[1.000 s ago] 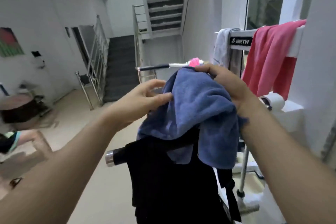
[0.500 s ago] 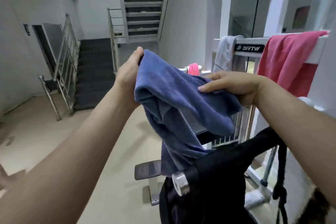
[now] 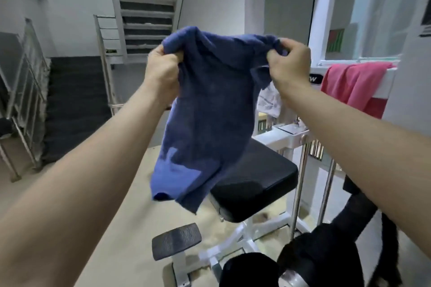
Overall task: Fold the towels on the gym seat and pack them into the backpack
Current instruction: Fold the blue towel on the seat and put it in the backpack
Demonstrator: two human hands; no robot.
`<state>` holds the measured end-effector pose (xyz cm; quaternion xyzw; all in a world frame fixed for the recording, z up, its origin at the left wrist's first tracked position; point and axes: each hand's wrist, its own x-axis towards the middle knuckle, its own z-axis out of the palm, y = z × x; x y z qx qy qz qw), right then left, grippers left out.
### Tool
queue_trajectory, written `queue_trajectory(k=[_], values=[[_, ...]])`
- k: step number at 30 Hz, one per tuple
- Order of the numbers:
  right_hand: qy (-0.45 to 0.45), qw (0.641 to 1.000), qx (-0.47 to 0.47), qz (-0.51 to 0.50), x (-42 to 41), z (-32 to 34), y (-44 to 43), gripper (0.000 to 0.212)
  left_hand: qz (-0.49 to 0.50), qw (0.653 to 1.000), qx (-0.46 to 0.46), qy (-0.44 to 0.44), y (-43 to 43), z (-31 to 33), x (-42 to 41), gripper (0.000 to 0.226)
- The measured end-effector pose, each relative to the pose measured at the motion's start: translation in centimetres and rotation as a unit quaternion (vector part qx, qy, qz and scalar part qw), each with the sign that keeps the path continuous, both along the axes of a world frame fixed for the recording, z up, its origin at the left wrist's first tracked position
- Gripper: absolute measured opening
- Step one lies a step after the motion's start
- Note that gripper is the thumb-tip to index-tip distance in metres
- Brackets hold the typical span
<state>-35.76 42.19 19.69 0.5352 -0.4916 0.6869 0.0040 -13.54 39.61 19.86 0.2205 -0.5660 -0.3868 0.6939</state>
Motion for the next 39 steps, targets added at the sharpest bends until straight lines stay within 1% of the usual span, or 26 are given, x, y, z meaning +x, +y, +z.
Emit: queue_trajectory(k=[3, 5, 6, 7, 8, 10, 11, 12, 14, 16, 18, 19, 21, 23, 24, 25, 27, 28, 29, 30, 31, 32, 33, 34, 37, 39], values=[[0.033, 0.995, -0.065, -0.066, -1.7, -0.8, -1.1, 0.025, 0.051, 0.995, -0.083, 0.000, -0.7, 1.5, 0.0, 0.034], [0.074, 0.995, 0.043, -0.046, -2.9, -3.5, -1.5, 0.021, 0.092, 0.990, -0.082, -0.075, -2.1, -1.6, 0.1, 0.029], [0.111, 0.981, 0.162, -0.007, -3.2, -5.3, -1.3, 0.017, 0.119, 0.980, -0.053, -0.148, -2.9, -4.4, 0.3, 0.025], [0.165, 0.936, 0.308, 0.037, -3.5, -7.1, -0.9, 0.019, 0.140, 0.959, -0.007, -0.247, -3.7, -7.3, 0.4, 0.026], [0.237, 0.866, 0.434, 0.070, -3.8, -8.8, -0.7, 0.020, 0.150, 0.914, 0.049, -0.374, -4.4, -10.3, 0.6, 0.030], [0.385, 0.737, 0.550, 0.079, -4.1, -12.1, -0.8, 0.026, 0.146, 0.766, 0.119, -0.614, -4.8, -15.9, 0.9, 0.038], [0.442, 0.696, 0.562, 0.065, -4.1, -13.4, -1.1, 0.030, 0.146, 0.718, 0.106, -0.672, -4.6, -17.9, 0.9, 0.041], [0.497, 0.664, 0.558, 0.037, -4.1, -14.3, -1.5, 0.032, 0.143, 0.706, 0.069, -0.690, -4.4, -19.2, 0.6, 0.041], [0.597, 0.626, 0.499, -0.042, -4.0, -14.8, -2.2, 0.032, 0.097, 0.747, 0.017, -0.657, -3.4, -20.4, -0.7, 0.032], [0.628, 0.641, 0.436, -0.063, -3.2, -14.0, -2.3, 0.032, 0.017, 0.738, 0.006, -0.675, -2.5, -20.8, -2.4, 0.030], [0.625, 0.652, 0.428, -0.007, -1.9, -13.4, -2.6, 0.034, -0.011, 0.689, -0.005, -0.725, -2.3, -21.7, -3.5, 0.050], [0.611, 0.650, 0.451, 0.033, -1.0, -13.3, -2.8, 0.037, 0.001, 0.689, -0.020, -0.725, -2.2, -21.9, -3.6, 0.049], [0.561, 0.633, 0.523, 0.101, 1.0, -13.7, -2.9, 0.047, 0.004, 0.749, 0.009, -0.663, -2.7, -21.9, -3.5, 0.032], [0.491, 0.627, 0.588, 0.141, 2.4, -14.2, -3.2, 0.051, -0.082, 0.815, 0.091, -0.567, -2.9, -21.8, -3.2, 0.028], [0.458, 0.627, 0.613, 0.147, 3.0, -14.4, -3.4, 0.052, -0.158, 0.815, 0.104, -0.548, -2.6, -21.5, -2.8, 0.029], [0.436, 0.625, 0.632, 0.142, 3.5, -14.4, -3.5, 0.052, -0.247, 0.789, 0.101, -0.554, -2.5, -21.2, -2.2, 0.030], [0.428, 0.611, 0.656, 0.113, 4.5, -14.5, -4.1, 0.053, -0.415, 0.694, 0.070, -0.585, -2.5, -20.2, -0.4, 0.026], [0.434, 0.599, 0.666, 0.096, 5.1, -14.7, -4.5, 0.054, -0.451, 0.679, 0.059, -0.576, -3.1, -19.9, 0.6, 0.022], [0.448, 0.587, 0.671, 0.075, 5.6, -15.0, -4.9, 0.055, -0.441, 0.712, 0.059, -0.544, -4.3, -19.9, 1.4, 0.018], [0.463, 0.581, 0.668, 0.049, 6.2, -15.3, -5.5, 0.057, -0.385, 0.779, 0.071, -0.489, -5.9, -20.1, 2.1, 0.015], [0.474, 0.589, 0.654, 0.019, 6.7, -15.5, -6.1, 0.059, -0.280, 0.857, 0.091, -0.424, -8.1, -20.5, 2.5, 0.017], [0.472, 0.612, 0.635, -0.012, 7.1, -15.8, -6.9, 0.060, -0.150, 0.906, 0.092, -0.384, -10.6, -21.0, 2.8, 0.019], [0.454, 0.643, 0.616, -0.037, 7.4, -16.2, -7.6, 0.061, -0.034, 0.914, 0.084, -0.396, -13.1, -21.4, 3.0, 0.022], [0.418, 0.674, 0.607, -0.054, 7.5, -16.6, -8.4, 0.063, 0.025, 0.895, 0.091, -0.437, -15.4, -22.0, 3.1, 0.029], [0.249, 0.753, 0.603, -0.091, 7.9, -18.0, -10.1, 0.078, -0.044, 0.838, 0.171, -0.516, -18.6, -23.6, 2.2, 0.054], [0.202, 0.760, 0.599, -0.153, 8.1, -19.4, -10.7, 0.083, -0.079, 0.848, 0.191, -0.489, -18.1, -24.1, 1.2, 0.027]])
